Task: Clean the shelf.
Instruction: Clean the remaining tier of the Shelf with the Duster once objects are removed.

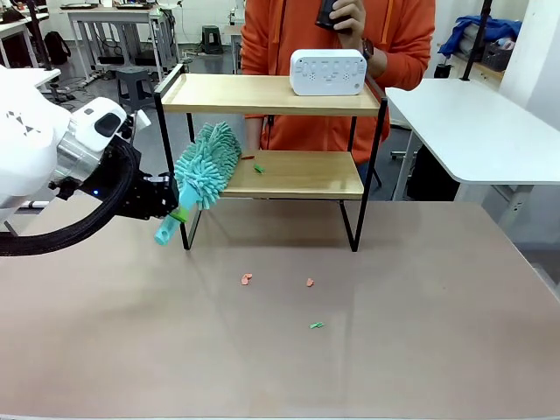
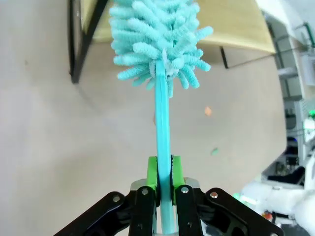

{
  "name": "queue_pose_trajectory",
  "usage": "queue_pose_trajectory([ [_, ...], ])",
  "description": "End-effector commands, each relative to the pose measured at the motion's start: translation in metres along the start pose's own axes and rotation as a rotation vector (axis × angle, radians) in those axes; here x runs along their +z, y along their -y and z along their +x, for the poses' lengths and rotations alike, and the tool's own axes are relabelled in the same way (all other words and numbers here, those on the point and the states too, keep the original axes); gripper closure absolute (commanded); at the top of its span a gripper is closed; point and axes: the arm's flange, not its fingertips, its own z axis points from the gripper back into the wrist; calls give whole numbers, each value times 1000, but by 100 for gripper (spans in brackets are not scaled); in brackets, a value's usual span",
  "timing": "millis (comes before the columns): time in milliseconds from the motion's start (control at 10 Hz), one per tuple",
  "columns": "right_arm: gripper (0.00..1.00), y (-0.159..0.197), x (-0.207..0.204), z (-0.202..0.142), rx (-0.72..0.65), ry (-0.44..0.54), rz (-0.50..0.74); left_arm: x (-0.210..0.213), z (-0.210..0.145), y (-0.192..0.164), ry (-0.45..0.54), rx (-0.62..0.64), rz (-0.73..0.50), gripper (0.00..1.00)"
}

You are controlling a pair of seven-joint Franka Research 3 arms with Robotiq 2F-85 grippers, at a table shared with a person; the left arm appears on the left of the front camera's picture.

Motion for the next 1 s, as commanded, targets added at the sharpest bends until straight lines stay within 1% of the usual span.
queue_pose_trajectory([
  [0, 0, 0, -2, 3, 23, 13, 22, 9, -8, 8, -118, -11, -111, 87],
  [100, 0, 0, -2, 3, 23, 13, 22, 8, -11, 13, -169, -60, -130, 87],
  [300, 0, 0, -2, 3, 23, 13, 22, 13, -22, 22, -353, -153, -285, 87],
  [400, 0, 0, -2, 3, 23, 13, 22, 20, -26, 22, -463, -195, -366, 87],
  [500, 0, 0, -2, 3, 23, 13, 22, 32, -32, 20, -624, -263, -457, 87],
  [600, 0, 0, -2, 3, 23, 13, 22, 49, -37, 16, -746, -336, -542, 87],
  [700, 0, 0, -2, 3, 23, 13, 22, 62, -38, 14, -769, -358, -619, 87],
  [800, 0, 0, -2, 3, 23, 13, 22, 74, -39, 12, -747, -362, -646, 87],
  [900, 0, 0, -2, 3, 23, 13, 22, 86, -42, 11, -748, -375, -702, 87],
])
